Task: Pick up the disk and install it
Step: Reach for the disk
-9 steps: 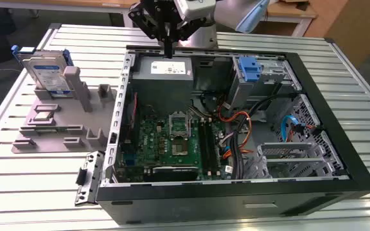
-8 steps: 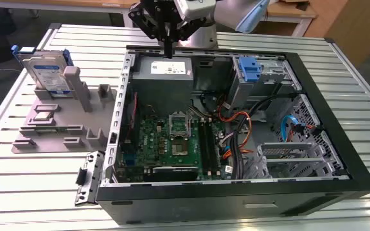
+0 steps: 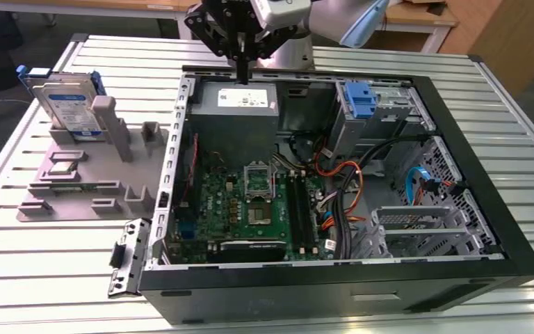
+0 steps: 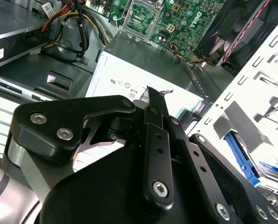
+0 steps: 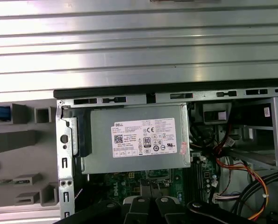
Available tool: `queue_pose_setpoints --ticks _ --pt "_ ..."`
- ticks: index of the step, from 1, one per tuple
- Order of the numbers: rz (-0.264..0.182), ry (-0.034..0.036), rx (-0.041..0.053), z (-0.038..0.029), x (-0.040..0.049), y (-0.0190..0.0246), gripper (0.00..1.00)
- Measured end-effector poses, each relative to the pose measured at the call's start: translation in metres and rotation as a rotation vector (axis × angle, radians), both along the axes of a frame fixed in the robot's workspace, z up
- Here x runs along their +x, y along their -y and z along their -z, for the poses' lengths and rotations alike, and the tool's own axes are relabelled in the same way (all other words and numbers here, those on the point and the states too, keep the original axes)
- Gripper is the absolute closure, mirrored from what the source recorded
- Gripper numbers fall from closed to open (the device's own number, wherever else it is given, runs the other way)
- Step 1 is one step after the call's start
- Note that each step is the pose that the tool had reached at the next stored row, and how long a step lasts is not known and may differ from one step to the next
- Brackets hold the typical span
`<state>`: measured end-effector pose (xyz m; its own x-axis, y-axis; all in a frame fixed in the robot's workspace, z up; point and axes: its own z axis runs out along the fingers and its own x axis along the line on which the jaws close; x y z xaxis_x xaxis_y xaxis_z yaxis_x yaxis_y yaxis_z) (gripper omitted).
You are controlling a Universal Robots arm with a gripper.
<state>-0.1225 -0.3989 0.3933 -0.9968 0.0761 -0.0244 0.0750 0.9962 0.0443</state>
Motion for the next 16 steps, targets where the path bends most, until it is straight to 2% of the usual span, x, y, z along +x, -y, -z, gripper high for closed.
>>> queue_pose_setpoints --ticks 16 --pt "0.000 0.0004 0.0001 0.0000 -0.0121 0.0000 0.89"
